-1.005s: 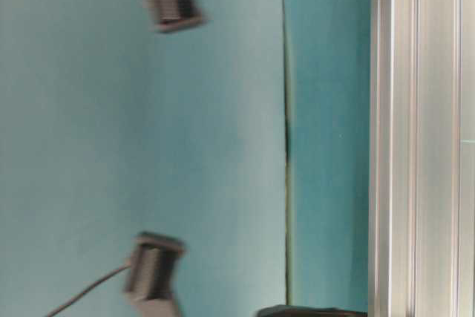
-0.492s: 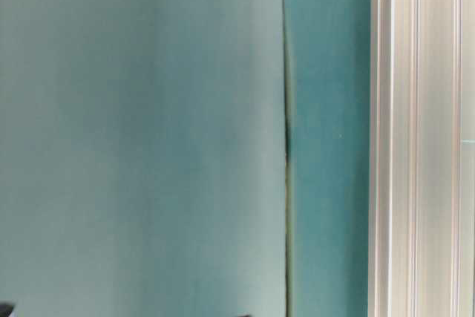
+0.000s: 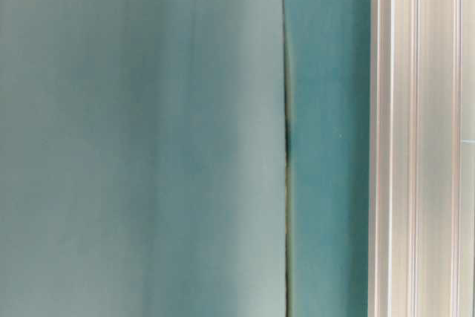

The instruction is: Lift the metal rail with both hands and move it towards you.

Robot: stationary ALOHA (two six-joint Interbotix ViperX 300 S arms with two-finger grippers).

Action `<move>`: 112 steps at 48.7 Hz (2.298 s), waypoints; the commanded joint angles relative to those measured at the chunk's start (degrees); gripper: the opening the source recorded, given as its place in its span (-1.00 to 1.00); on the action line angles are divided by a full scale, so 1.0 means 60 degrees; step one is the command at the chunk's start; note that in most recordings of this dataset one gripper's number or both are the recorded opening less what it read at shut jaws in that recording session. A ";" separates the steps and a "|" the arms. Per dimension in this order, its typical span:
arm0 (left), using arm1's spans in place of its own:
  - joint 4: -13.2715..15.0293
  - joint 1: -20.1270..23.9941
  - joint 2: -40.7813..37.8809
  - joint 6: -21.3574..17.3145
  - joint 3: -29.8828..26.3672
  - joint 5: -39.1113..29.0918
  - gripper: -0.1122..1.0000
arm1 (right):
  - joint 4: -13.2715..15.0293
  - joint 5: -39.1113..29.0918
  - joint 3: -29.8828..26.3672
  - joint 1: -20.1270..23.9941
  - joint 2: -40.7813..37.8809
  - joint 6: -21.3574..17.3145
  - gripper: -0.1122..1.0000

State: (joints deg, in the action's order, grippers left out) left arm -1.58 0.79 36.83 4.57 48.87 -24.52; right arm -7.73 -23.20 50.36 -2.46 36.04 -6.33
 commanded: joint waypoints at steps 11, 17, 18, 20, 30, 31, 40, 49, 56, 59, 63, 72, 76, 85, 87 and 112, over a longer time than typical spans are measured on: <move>0.0000 0.0190 0.1113 -0.0015 0.0234 0.1040 0.94 | 0.0015 0.0938 0.0205 0.0000 0.0864 0.0015 0.98; 0.0000 0.0234 0.1494 -0.0015 0.0322 0.1069 0.94 | 0.0015 0.1099 0.0308 0.0000 0.1274 0.0015 0.98; 0.0000 0.0234 0.1538 -0.0015 0.0337 0.1069 0.94 | 0.0015 0.1099 0.0308 0.0000 0.1333 0.0015 0.98; 0.0000 0.0234 0.1641 -0.0029 0.0366 0.1069 0.94 | 0.0015 0.1113 0.0337 0.0000 0.1450 0.0015 0.98; 0.0000 0.0249 0.2197 -0.0015 0.0410 0.1084 0.94 | 0.0015 0.1113 0.0381 0.0000 0.2021 0.0015 0.98; 0.0000 0.0249 0.2256 -0.0029 0.0410 0.1099 0.94 | 0.0015 0.1113 0.0396 0.0000 0.2065 0.0015 0.98; 0.0000 0.0249 0.2856 -0.0015 0.0410 0.1143 0.94 | 0.0015 0.1201 0.0381 0.0000 0.2490 0.0015 0.98; 0.0000 0.0234 0.3237 -0.0015 0.0381 0.1143 0.94 | 0.0015 0.1362 0.0381 0.0000 0.2769 0.0015 0.98; 0.0000 0.0249 0.3296 -0.0015 0.0381 0.1143 0.94 | 0.0015 0.1377 0.0396 0.0000 0.2812 0.0000 0.98; 0.0000 0.0249 0.3296 -0.0015 0.0381 0.1143 0.94 | 0.0015 0.1377 0.0396 -0.0015 0.2812 0.0015 0.98; 0.0000 0.0249 0.3296 -0.0015 0.0396 0.1143 0.94 | 0.0015 0.1377 0.0396 0.0000 0.2798 0.0000 0.98; 0.0000 0.0249 0.3296 -0.0015 0.0410 0.1143 0.94 | 0.0015 0.1392 0.0454 0.0000 0.2812 0.0000 0.98; 0.0000 0.0249 0.3296 -0.0015 0.0410 0.1143 0.94 | 0.0015 0.1421 0.0542 -0.0015 0.2842 0.0000 0.98; 0.0000 0.0249 0.3296 -0.0015 0.0439 0.1143 0.94 | 0.0015 0.1611 0.0688 0.0000 0.2974 -0.0015 0.98; 0.0000 0.0249 0.3296 -0.0015 0.0425 0.1143 0.94 | 0.0015 0.1641 0.0703 -0.0015 0.3018 -0.0015 0.98; 0.0000 0.0249 0.3281 -0.0015 0.0469 0.1143 0.94 | 0.0015 0.1655 0.1055 -0.0015 0.3149 -0.0015 0.98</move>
State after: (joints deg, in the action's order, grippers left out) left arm -1.58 2.20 56.78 4.48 52.12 -18.19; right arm -7.73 -13.89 56.69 -2.46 55.02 -6.33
